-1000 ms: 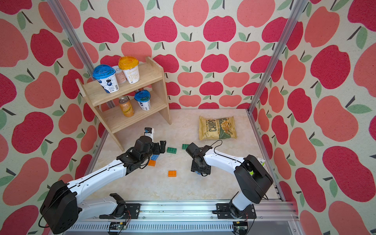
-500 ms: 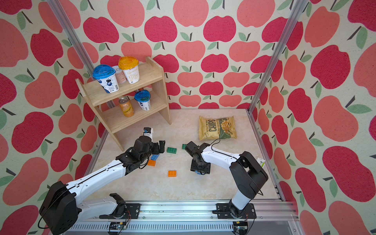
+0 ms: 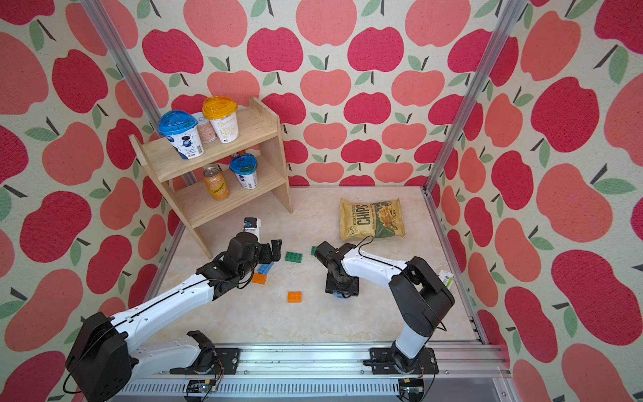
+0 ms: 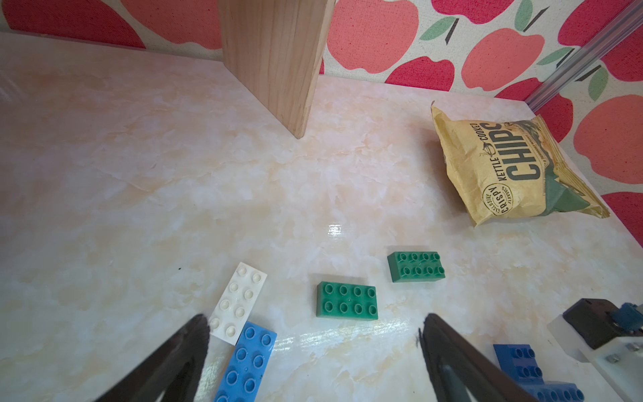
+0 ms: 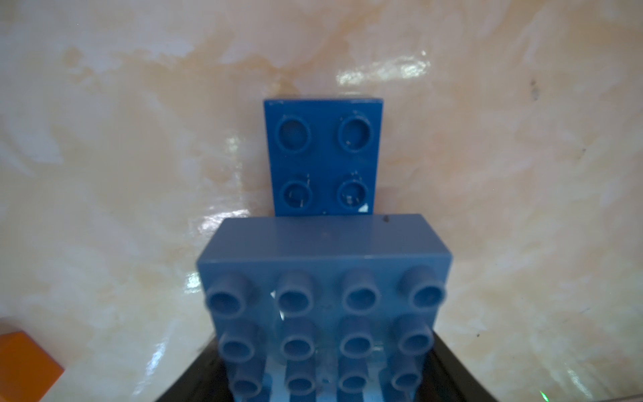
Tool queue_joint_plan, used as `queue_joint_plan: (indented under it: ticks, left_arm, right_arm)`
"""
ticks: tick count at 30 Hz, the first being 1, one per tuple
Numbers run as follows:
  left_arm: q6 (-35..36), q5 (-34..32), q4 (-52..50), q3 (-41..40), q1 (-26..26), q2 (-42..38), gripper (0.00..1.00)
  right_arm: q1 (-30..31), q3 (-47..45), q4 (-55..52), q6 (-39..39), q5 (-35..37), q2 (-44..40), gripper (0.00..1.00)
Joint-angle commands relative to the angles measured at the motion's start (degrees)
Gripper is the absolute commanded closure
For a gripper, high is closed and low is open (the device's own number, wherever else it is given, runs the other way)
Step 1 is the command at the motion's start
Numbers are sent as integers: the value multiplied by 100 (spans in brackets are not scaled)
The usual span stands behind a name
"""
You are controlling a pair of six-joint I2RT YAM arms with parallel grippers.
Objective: Assemble a rectangle with lego
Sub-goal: Assemble the lego brick with the lego brick.
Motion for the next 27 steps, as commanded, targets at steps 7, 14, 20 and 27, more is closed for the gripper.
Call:
queue_joint_plan:
  ticks: [7, 14, 20, 27]
  left_arm:
    - [104, -103, -156, 161, 34, -110, 3]
    - [129, -123, -178, 208, 30, -70, 2]
    - [149, -118, -186, 234, 36, -35, 3]
    - [168, -202, -258, 217, 47, -121, 3]
  right_arm:
    - [-80, -278, 942, -806, -52, 500, 66]
    - [-90, -148, 890, -902, -62, 584, 33]
    - [-90, -23, 693, -873, -1, 580, 11]
    - [-90, 69, 370, -679, 82, 323, 0]
